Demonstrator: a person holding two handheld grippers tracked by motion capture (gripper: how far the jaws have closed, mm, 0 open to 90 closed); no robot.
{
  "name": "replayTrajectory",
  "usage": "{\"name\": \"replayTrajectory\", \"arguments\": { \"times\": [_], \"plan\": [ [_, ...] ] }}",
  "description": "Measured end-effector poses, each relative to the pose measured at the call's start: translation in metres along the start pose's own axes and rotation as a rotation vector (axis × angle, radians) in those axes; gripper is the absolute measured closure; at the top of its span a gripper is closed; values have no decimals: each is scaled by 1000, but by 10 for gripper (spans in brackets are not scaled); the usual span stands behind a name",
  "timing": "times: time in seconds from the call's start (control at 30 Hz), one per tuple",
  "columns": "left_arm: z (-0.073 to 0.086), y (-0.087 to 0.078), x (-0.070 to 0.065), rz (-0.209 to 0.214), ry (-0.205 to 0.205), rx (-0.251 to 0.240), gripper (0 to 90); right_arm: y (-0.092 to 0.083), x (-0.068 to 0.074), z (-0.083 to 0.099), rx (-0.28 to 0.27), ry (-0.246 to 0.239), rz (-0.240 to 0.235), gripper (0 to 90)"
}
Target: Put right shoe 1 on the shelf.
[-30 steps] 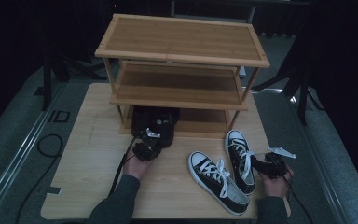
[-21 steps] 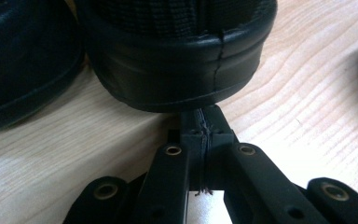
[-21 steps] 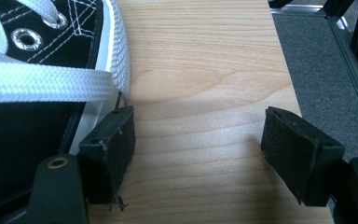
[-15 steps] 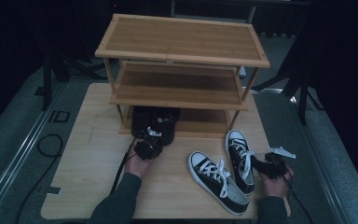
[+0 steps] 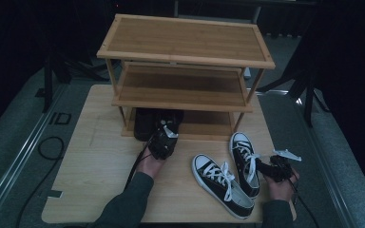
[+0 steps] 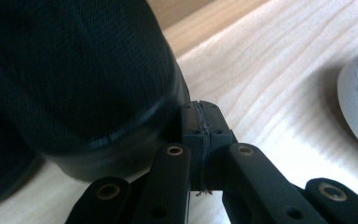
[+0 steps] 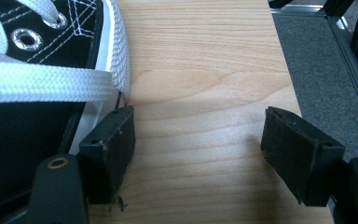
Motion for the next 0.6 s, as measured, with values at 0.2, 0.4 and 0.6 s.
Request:
{"name": "replayTrajectory", "arguments": {
  "times": [0.2,0.4,0.6],
  "plan": [
    [-5,4,-1,-7,5,-3,899,0,0,0,0,0,0,258],
    [-10,8,1,-16,-12,-1,899,0,0,0,0,0,0,258],
    [-13,13,3,-27,-28,7,899,0,0,0,0,0,0,258]
  ]
}}
Point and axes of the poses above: each handheld gripper's, and its own axes: y roughly forward along the jaws, z roughly out of its underside, x roughly to its left, the point moved 6 cm from there along y, roughly forward along the jaws, and after that the axes turned 13 degrees about -z, right-handed, at the moved point
